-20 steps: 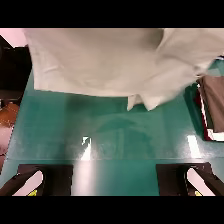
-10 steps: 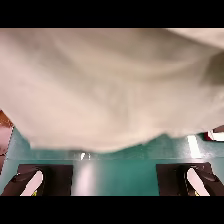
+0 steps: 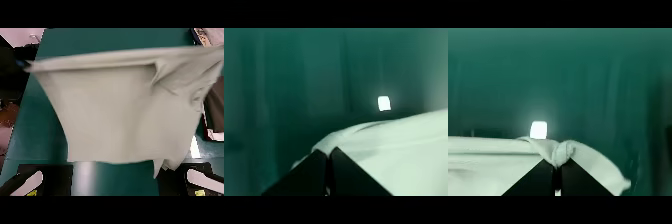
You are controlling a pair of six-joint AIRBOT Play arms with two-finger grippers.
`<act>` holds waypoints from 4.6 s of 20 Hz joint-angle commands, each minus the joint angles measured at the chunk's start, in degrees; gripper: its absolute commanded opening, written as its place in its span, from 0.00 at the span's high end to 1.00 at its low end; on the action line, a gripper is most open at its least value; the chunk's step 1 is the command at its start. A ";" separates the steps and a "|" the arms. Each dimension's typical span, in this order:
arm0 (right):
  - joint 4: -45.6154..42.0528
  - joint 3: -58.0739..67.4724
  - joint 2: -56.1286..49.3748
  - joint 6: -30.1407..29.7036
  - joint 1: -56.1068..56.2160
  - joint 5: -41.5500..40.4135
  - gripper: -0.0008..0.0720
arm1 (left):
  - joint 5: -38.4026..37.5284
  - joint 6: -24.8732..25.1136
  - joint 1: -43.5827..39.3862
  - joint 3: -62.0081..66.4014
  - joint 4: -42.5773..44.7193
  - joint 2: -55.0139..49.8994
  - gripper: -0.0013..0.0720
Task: Fold the shirts.
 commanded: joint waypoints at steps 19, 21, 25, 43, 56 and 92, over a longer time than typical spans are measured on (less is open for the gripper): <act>-1.07 -11.47 -24.20 0.39 8.44 -48.68 0.97 | 34.32 20.15 -2.84 -1.97 -15.32 -27.23 0.95; -5.22 -11.50 -24.20 0.42 8.26 -42.60 0.97 | 28.24 20.13 -2.84 -1.97 -11.56 -27.23 0.95; -13.51 -11.54 -24.22 0.46 8.90 -31.39 0.97 | 18.75 17.55 -2.84 -2.03 0.48 -27.26 0.95; -7.43 -17.00 -24.00 0.74 9.46 -18.23 0.55 | 5.81 11.43 -2.60 -2.10 4.04 -31.26 0.29; -2.64 -41.55 1.29 -6.51 2.19 -14.23 0.55 | -0.31 12.24 1.14 -31.50 3.02 -14.08 0.29; 10.82 -76.35 8.96 -11.65 -8.59 -25.16 0.57 | 4.94 15.13 0.96 -33.81 -3.58 -3.30 0.95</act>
